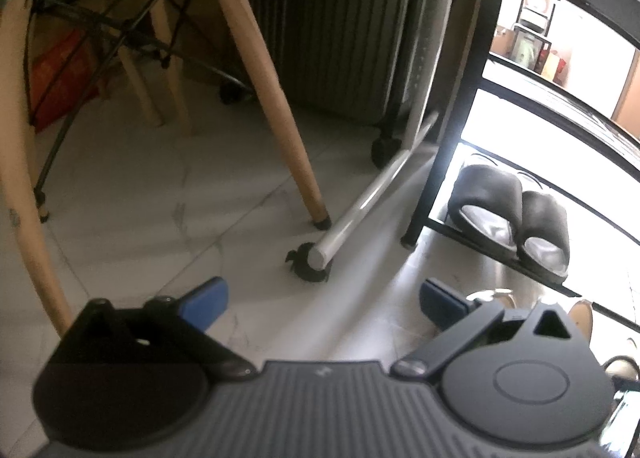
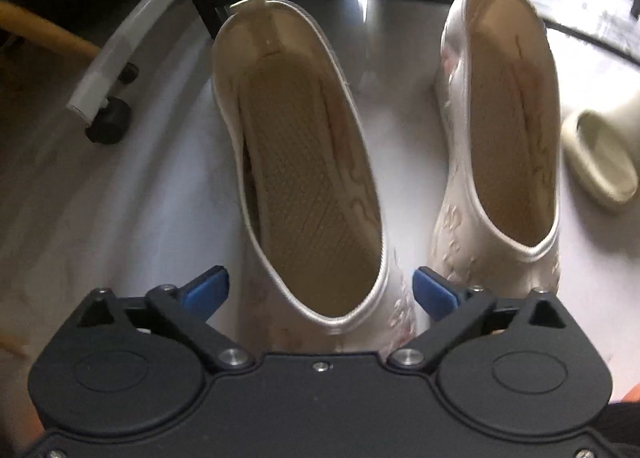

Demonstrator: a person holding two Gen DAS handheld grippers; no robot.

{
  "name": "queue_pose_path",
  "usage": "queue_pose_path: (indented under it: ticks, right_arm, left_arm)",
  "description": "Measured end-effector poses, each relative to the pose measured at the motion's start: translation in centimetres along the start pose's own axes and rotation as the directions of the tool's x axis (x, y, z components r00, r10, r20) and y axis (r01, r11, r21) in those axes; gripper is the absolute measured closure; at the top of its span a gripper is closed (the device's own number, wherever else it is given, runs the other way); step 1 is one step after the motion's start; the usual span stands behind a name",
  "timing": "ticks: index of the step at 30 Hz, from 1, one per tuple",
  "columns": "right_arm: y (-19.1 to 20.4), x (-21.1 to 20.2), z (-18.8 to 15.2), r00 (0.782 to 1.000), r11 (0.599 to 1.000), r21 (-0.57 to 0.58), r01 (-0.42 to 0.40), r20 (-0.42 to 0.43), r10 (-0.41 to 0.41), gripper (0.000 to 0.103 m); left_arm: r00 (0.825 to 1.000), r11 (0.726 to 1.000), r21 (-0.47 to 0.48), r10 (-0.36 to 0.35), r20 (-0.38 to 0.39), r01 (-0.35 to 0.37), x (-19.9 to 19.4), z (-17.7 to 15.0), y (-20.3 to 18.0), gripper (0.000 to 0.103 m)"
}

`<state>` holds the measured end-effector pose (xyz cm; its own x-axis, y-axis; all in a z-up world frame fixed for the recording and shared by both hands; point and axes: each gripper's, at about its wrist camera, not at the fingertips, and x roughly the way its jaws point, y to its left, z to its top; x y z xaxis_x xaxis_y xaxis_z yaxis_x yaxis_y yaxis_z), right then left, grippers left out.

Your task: Organize scattered shoes

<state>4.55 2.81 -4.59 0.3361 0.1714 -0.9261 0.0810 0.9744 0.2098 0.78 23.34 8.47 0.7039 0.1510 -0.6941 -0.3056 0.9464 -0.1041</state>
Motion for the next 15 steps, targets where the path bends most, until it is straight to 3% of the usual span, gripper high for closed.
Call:
queue_pose_path:
  ticks: [5,8,12,15]
  right_arm:
    - [-1.2,-2.2,2.5,0.994,0.999,0.014,-0.041,0.101,0.039,0.0]
    - [-0.6,-1.6,3.7,0.992,0.996,-0.086,-0.025,0.122,0.035,0.0]
    - [1.6,1.9,4.0,0.992,0.965,-0.25,0.074,0.116,-0.046,0.0]
    - [2.0,4.0,3.2,0.994,0.951,-0.298,0.088,0.088,-0.065,0.0]
  left_arm:
    - [1.0,1.0,-0.017,-0.008,0.012,0.008,-0.3,0.1,0.2,0.001]
    - [1.0,1.0,-0.018,-0.006,0.011,0.006,-0.2,0.1,0.2,0.001]
    - [1.0,1.0,-0.02,0.0,0.003,0.0,0.0,0.1,0.3,0.001]
    - [1.0,1.0,-0.013,0.004,0.0,-0.004,0.1,0.0,0.2,0.001]
